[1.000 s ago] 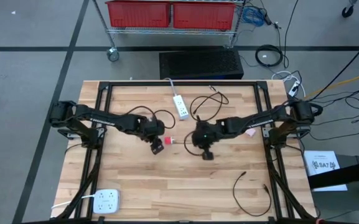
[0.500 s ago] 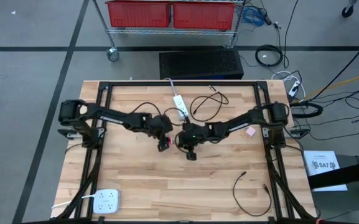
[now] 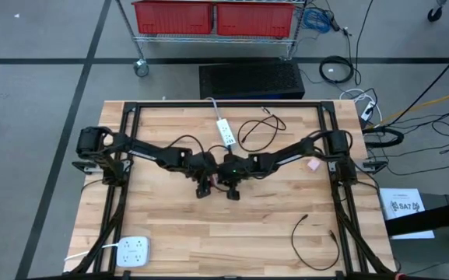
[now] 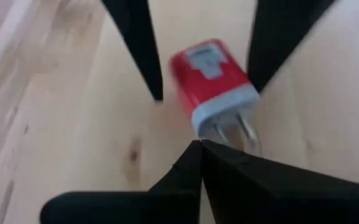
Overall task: Insert USB
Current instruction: Insert the pink charger adapter into the top white outlet extension
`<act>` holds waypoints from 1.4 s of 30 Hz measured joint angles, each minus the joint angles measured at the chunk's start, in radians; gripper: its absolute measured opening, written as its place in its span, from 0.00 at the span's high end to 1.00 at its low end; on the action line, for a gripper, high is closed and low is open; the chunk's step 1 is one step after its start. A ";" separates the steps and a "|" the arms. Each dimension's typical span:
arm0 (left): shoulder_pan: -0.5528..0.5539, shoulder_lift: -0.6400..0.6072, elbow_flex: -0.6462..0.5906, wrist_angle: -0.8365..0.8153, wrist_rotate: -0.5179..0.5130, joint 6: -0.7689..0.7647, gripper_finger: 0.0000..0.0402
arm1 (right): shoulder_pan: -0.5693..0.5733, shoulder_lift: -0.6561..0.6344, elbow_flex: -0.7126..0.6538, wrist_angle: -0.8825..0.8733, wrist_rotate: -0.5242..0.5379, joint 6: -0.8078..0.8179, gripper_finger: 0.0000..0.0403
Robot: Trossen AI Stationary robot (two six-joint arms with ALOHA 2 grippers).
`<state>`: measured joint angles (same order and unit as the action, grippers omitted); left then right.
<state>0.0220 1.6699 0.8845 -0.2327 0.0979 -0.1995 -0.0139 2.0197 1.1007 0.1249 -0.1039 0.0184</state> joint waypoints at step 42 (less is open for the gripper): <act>-0.162 -0.229 -0.222 0.217 -0.320 -0.083 0.54 | -0.005 -0.071 0.375 -0.543 -0.032 -0.168 0.44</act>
<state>-0.1398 1.4414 0.6628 -0.0159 -0.2223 -0.2828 -0.0189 1.9487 1.4754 -0.4178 -0.1361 -0.1498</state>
